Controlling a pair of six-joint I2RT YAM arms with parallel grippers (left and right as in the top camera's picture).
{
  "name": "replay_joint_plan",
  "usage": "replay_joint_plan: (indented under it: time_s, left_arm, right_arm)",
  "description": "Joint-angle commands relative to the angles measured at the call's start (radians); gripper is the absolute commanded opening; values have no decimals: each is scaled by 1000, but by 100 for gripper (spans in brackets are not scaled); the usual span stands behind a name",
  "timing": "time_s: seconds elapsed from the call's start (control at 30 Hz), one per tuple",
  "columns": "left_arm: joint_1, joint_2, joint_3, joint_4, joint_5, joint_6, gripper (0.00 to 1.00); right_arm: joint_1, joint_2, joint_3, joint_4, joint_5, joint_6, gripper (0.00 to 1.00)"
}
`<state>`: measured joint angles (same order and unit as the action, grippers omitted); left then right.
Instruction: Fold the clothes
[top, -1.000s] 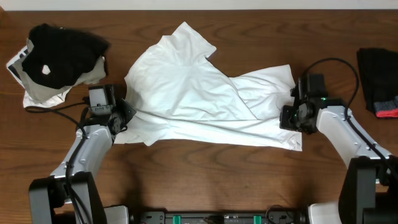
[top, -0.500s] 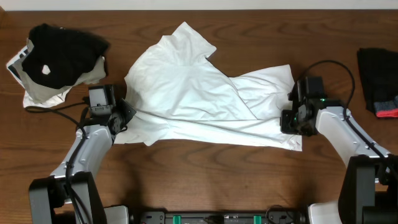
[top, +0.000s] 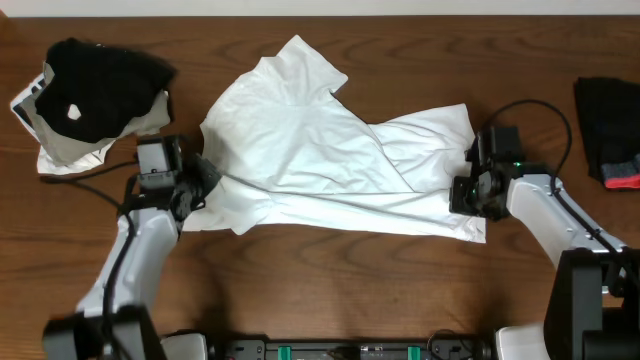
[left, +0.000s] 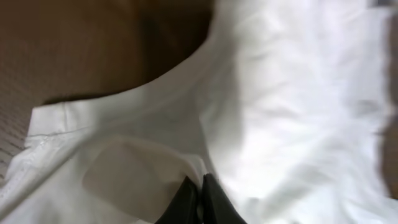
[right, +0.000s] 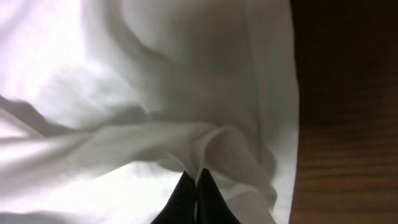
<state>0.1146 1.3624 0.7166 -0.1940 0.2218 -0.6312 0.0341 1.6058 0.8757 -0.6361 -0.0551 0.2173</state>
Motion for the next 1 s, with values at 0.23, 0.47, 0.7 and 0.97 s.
replay_joint_plan:
  time_s: [0.23,0.47,0.7,0.97]
  left_arm:
    - [-2,-105,17,1,-37,8,6]
    - [-2,-69,17,106,-75,7,6]
    - [-2,-43,17,151,-164,5,6]
    - [-2,75,17,181,-164,4,6]
  right_arm:
    - [-2,4,73,53,72,97,1]
    - [-3,5,73,132,111,128,1]
    - [-12,5,73,158,112,142,1]
    - [-11,5,72,167,112,142,1]
